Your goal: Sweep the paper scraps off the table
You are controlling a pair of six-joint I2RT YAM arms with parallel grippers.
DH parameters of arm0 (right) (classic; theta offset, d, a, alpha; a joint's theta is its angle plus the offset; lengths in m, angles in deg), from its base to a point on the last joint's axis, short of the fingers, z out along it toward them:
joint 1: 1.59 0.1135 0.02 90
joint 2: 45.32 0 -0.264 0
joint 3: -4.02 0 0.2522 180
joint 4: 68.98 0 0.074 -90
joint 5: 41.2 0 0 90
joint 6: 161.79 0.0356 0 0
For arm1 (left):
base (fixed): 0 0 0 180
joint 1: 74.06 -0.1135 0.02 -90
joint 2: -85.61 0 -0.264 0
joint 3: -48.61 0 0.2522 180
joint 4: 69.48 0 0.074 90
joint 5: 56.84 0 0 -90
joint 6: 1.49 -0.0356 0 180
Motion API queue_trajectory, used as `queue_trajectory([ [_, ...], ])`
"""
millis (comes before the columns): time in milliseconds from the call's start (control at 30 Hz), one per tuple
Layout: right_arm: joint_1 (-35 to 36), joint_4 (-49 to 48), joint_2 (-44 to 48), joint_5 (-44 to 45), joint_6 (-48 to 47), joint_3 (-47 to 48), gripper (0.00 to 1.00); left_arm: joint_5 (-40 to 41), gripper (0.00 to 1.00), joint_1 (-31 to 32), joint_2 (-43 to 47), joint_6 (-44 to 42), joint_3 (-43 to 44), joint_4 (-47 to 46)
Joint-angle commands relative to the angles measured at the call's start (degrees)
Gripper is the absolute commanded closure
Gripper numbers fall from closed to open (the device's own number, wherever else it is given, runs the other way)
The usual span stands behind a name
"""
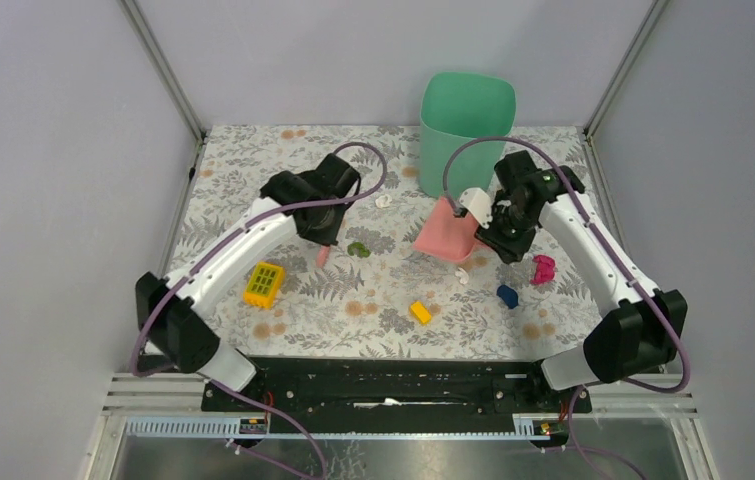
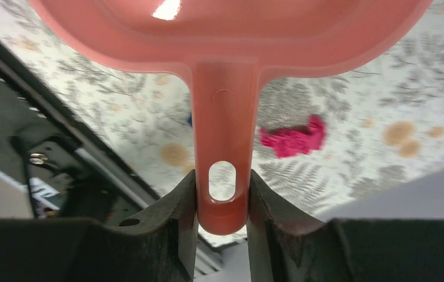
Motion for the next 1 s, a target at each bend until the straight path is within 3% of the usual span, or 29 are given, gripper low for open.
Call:
queue_trajectory([
  [0, 2.21, 3.88, -0.43, -7.99, 10.08, -0.77, 1.0, 1.39, 1.0, 0.06, -4.8, -1.67, 7.51, 1.61],
  [400, 12.36, -1.07, -10.57, -1.04, 18.32, -3.56, 1.0, 1.16, 1.0, -0.18, -9.81, -1.86, 8.67, 0.85],
  [967, 18.92, -13.85, -22.36, 8.2, 20.56, -4.45, 1.0, -19.33, 1.0, -2.03, -13.67, -2.82, 4.15, -8.31],
])
